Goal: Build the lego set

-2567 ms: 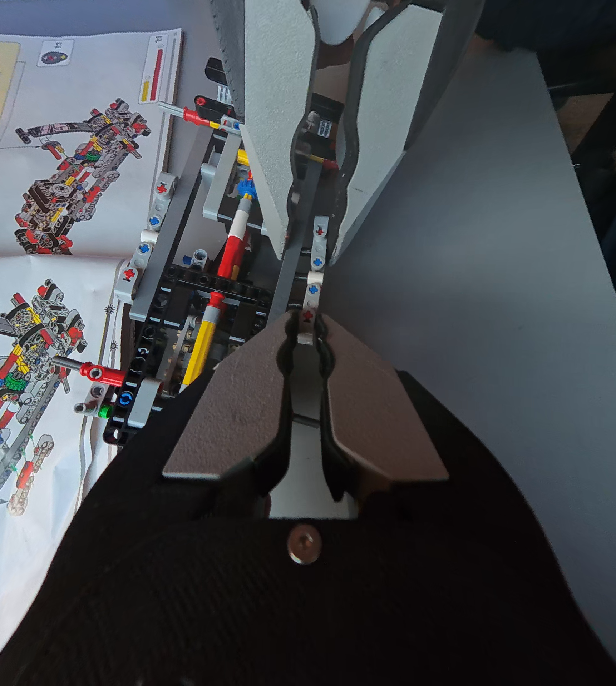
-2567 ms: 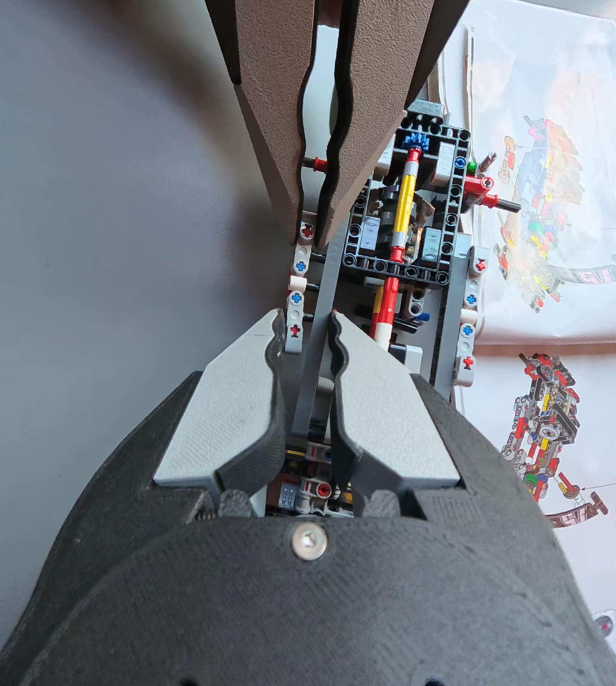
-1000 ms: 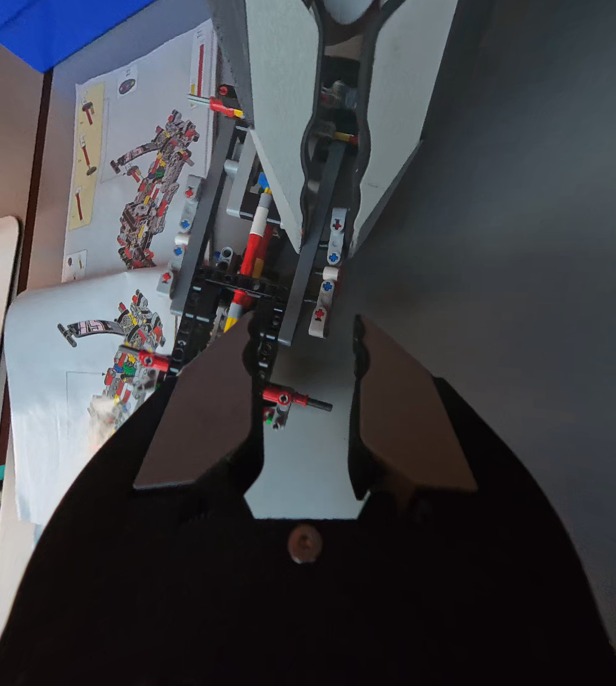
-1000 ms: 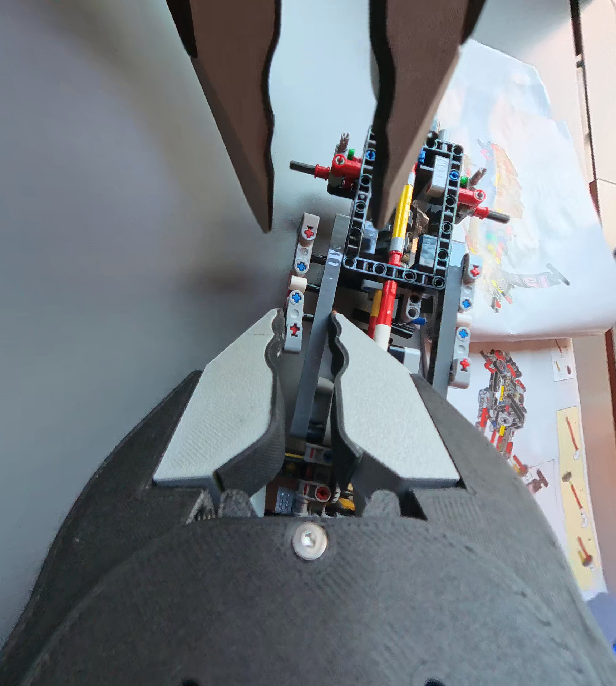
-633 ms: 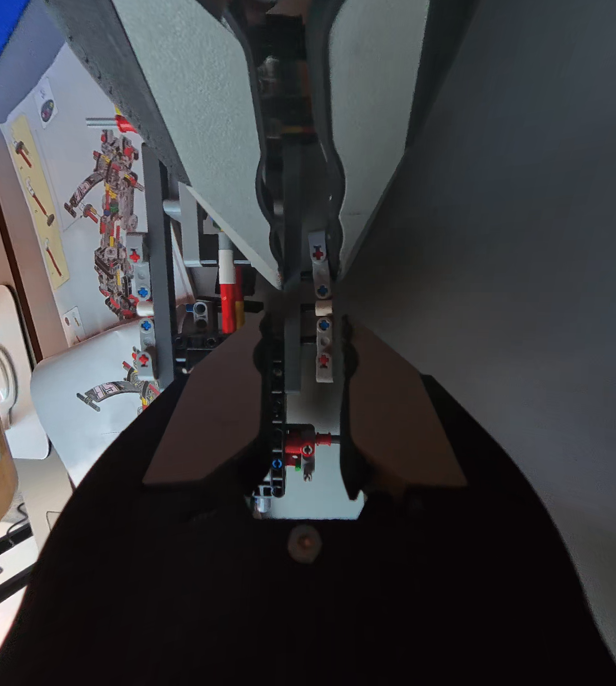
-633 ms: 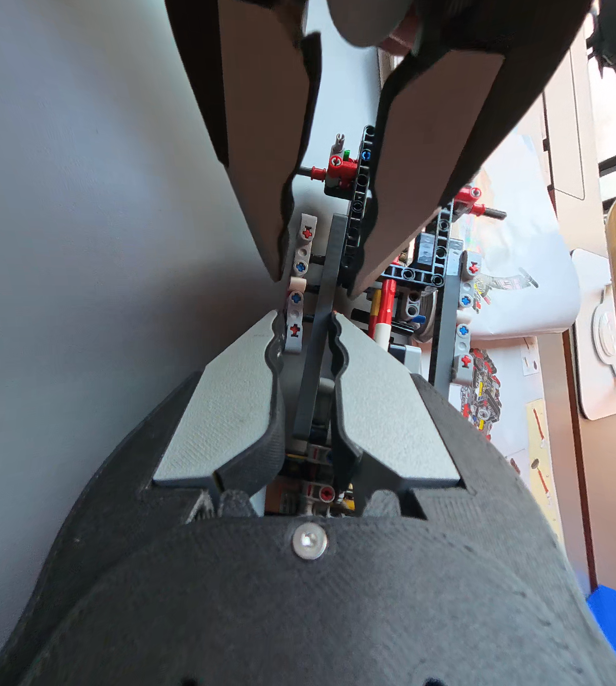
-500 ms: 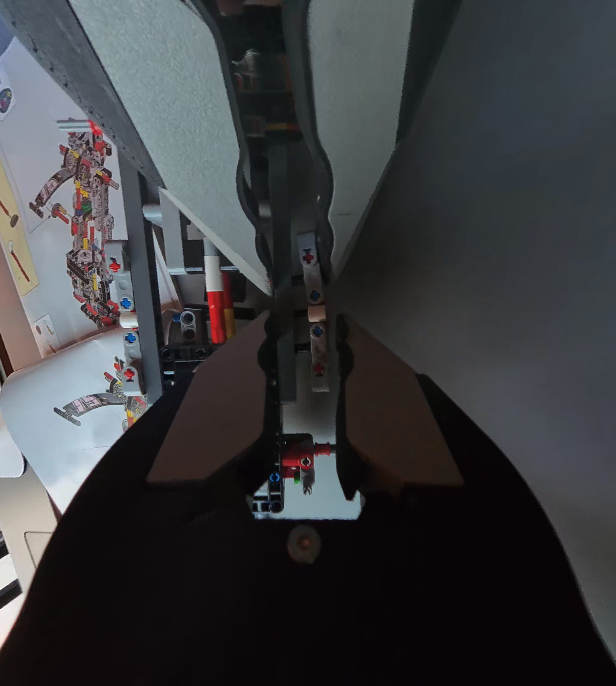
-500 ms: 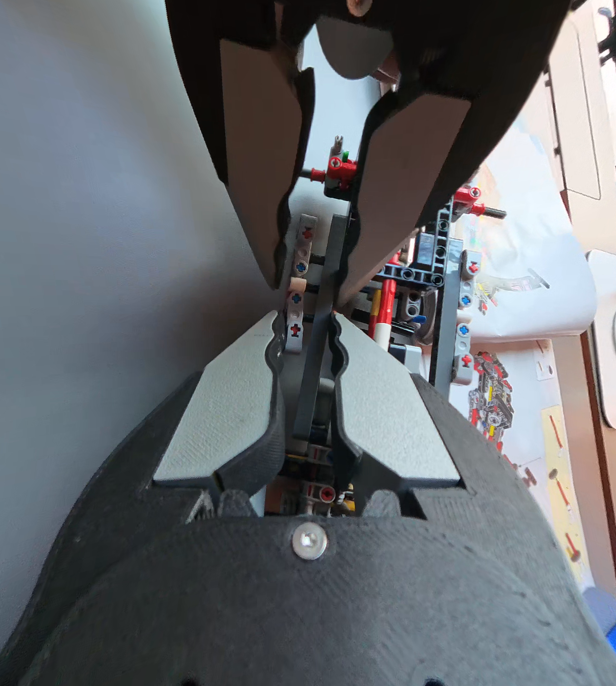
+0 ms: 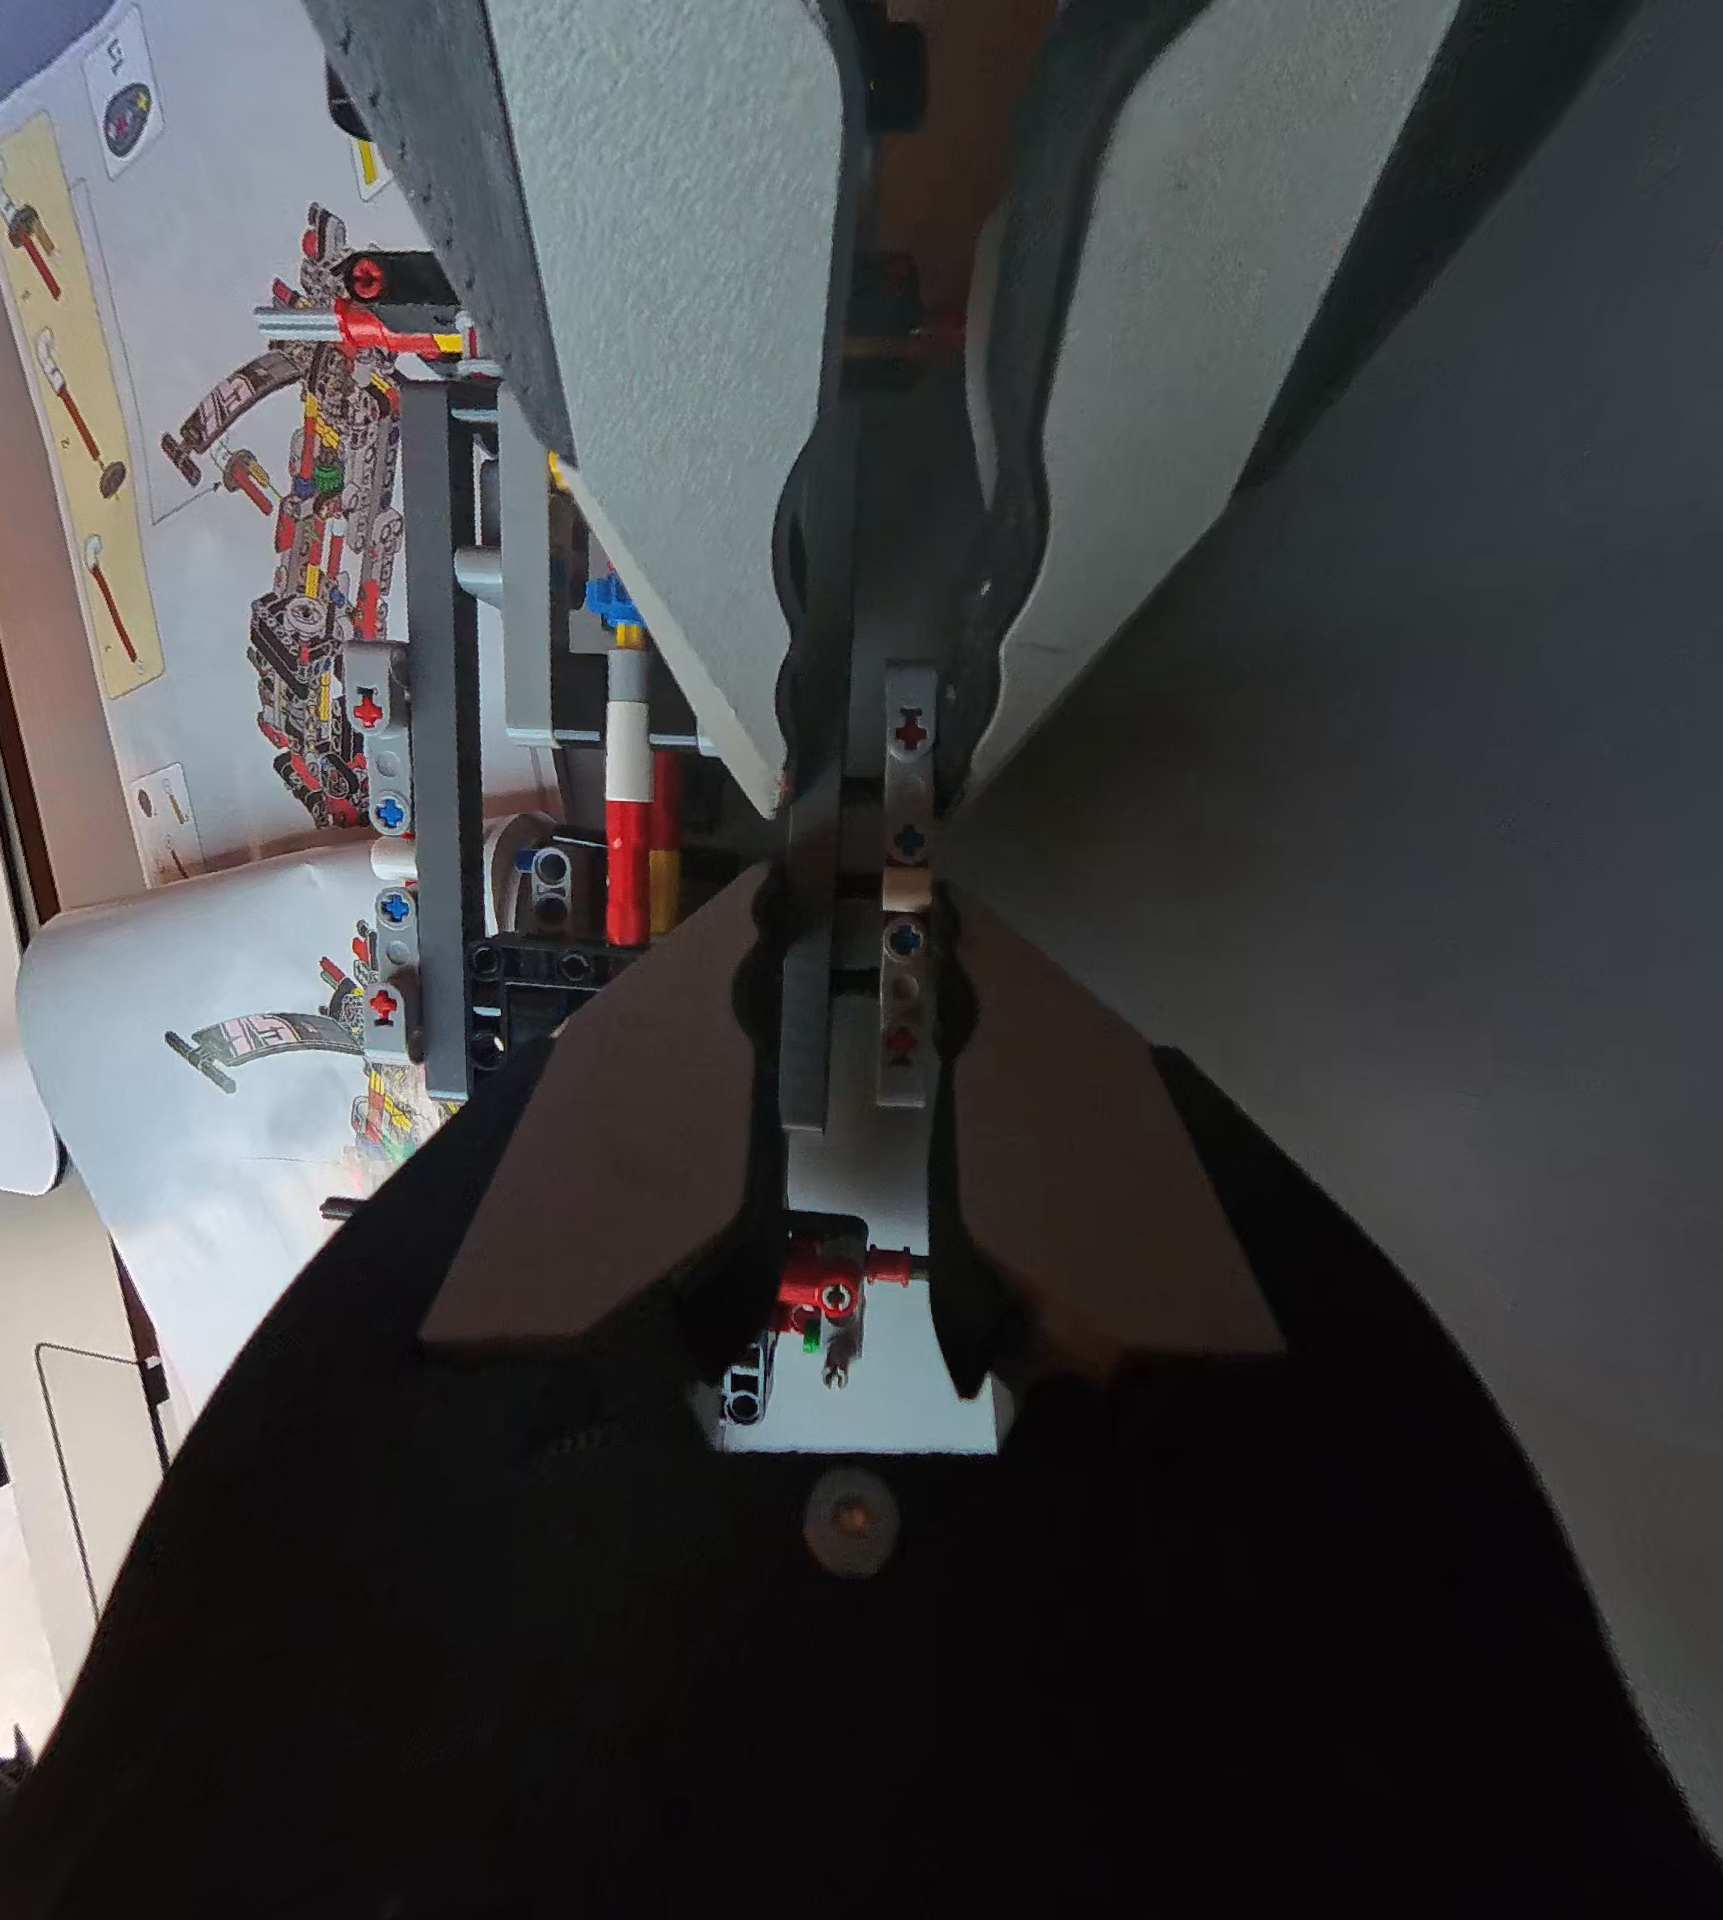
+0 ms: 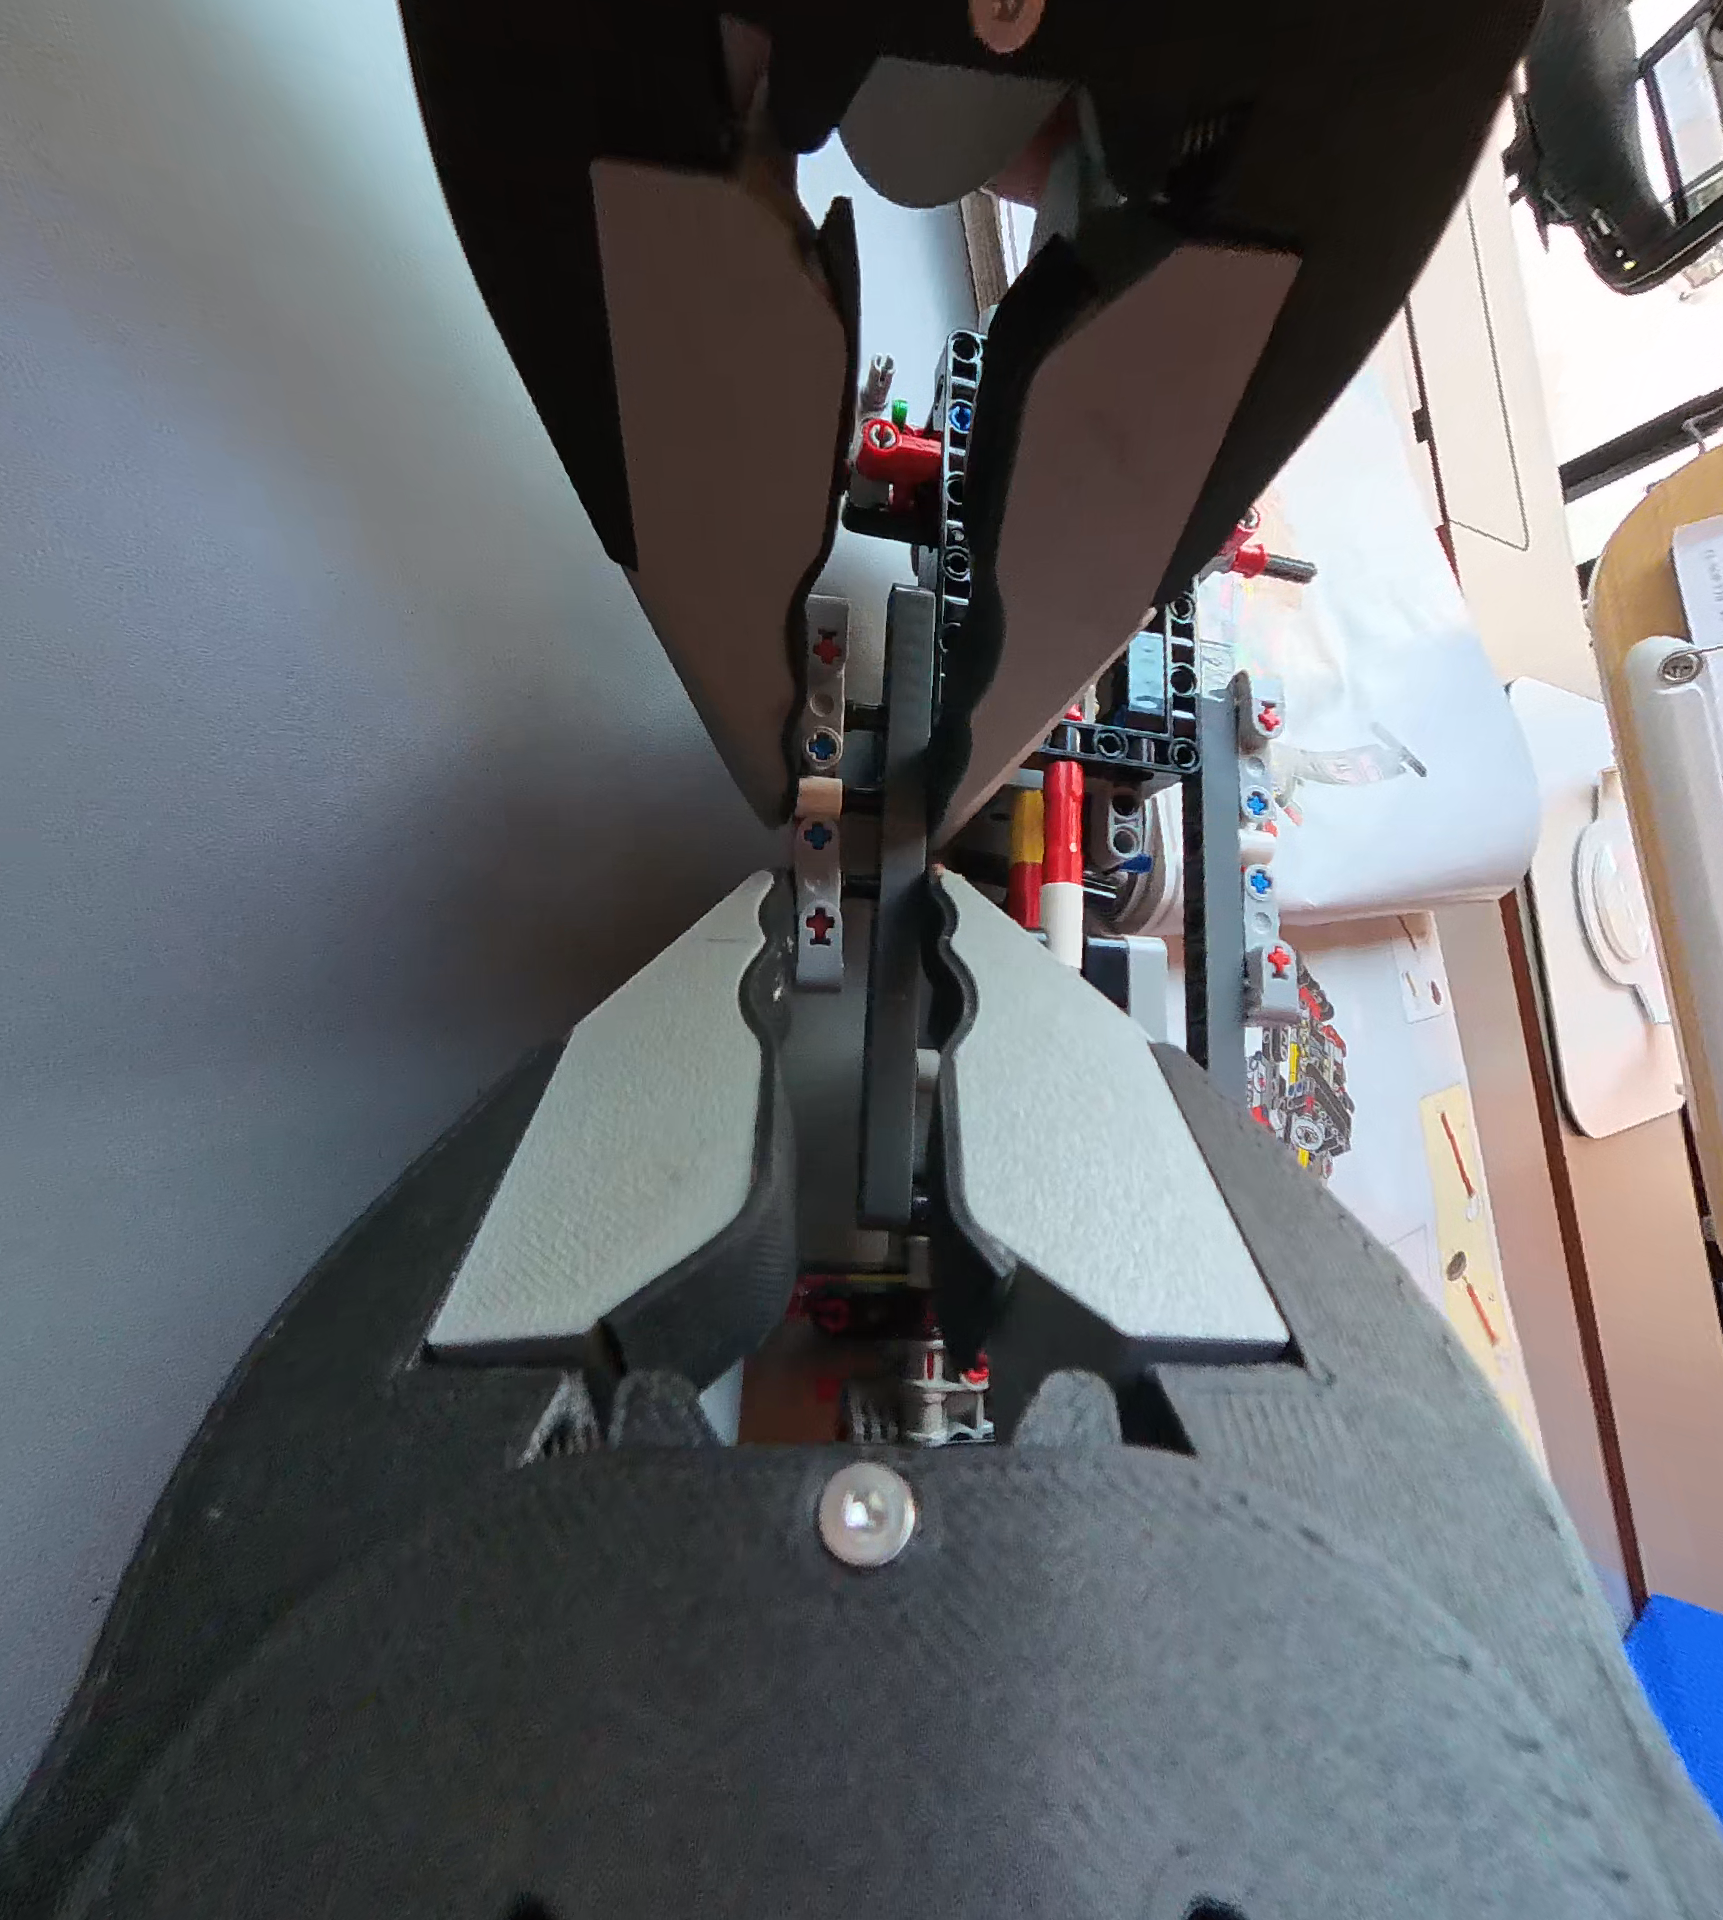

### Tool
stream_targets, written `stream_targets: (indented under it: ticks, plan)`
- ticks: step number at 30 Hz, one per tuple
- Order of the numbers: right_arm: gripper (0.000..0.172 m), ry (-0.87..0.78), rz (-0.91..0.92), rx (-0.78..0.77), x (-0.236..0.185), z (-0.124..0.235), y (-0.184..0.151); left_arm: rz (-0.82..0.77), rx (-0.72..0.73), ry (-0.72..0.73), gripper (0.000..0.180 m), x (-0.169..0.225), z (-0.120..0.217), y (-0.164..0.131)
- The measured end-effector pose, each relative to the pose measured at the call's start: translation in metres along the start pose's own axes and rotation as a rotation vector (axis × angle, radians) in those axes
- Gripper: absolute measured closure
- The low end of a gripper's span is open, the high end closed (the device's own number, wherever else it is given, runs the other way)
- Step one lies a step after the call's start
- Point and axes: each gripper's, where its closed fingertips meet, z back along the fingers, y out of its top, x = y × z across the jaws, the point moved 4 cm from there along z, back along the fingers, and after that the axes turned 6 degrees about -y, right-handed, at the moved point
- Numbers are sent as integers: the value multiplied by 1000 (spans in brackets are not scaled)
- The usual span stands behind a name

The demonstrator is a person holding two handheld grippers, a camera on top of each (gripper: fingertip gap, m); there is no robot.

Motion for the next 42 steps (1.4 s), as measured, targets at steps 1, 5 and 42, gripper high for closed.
stream_targets:
  ticks: [1,5,42]
  plan:
    - [150,8,-13,0,0,0,0,5,-7,-1,157,0,0,0]
    - [149,25,-38,-2,2,0,1,17,-23,0,158,-1,1,0]
    - [148,71,-220,-48,2,2,0,102,47,-110,160,0,2,2]
